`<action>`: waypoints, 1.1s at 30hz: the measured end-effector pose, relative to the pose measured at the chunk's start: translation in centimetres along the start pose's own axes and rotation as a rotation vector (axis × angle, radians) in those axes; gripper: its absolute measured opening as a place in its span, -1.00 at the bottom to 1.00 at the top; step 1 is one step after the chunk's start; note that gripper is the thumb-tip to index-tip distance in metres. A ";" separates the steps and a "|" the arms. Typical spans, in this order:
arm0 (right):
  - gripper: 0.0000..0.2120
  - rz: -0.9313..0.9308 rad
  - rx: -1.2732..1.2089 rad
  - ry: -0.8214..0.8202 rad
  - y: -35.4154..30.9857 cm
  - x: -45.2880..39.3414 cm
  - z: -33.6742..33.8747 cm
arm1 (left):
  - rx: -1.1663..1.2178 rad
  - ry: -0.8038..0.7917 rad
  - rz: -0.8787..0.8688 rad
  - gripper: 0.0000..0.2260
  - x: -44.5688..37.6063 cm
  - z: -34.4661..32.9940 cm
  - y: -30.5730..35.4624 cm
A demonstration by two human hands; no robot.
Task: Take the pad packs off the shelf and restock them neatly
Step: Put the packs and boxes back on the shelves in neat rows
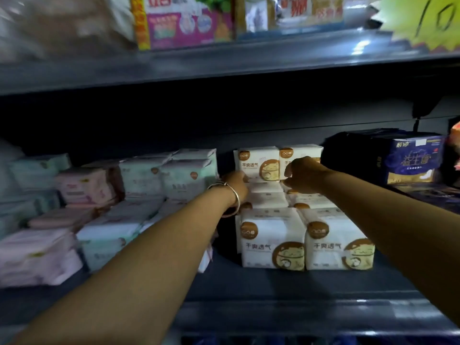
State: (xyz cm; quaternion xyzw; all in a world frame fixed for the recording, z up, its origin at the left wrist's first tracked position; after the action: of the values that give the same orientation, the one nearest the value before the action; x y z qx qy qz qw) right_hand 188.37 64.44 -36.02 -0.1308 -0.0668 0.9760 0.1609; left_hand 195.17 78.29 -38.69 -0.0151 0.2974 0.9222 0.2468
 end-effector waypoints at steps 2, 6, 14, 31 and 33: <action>-0.70 0.044 0.024 0.021 -2.2 1.8 0.4 | -0.018 0.070 -0.020 -0.72 2.3 2.0 -0.5; -0.65 0.162 0.039 0.032 -7.9 4.7 -0.1 | -0.033 0.202 -0.049 -0.71 6.1 5.9 -3.4; -0.32 0.263 -0.050 0.104 -19.2 1.1 -2.3 | -0.154 0.261 -0.033 -0.68 6.4 13.3 -11.6; -0.18 0.093 0.073 0.175 -21.2 -1.7 -4.0 | -0.400 0.288 -0.244 -0.42 0.2 14.5 -15.0; -0.19 0.108 0.023 0.174 -21.4 -2.4 -4.2 | -0.394 0.285 -0.265 -0.38 -0.8 14.1 -14.9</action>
State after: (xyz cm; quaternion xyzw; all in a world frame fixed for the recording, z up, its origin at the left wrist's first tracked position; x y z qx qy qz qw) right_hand 198.07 84.14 -35.84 -0.2168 -0.0342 0.9688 0.1149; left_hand 204.49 96.18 -35.02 -0.2310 0.1394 0.9105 0.3133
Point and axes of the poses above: each hand's wrist, its own x-axis away from the middle knuckle, its own z-axis out of the back of the hand, y = z × x, the point moved 8 cm from there along -x, towards the middle knuckle, and after that the axes turned 1 degree about y, right-handed, at the moved point
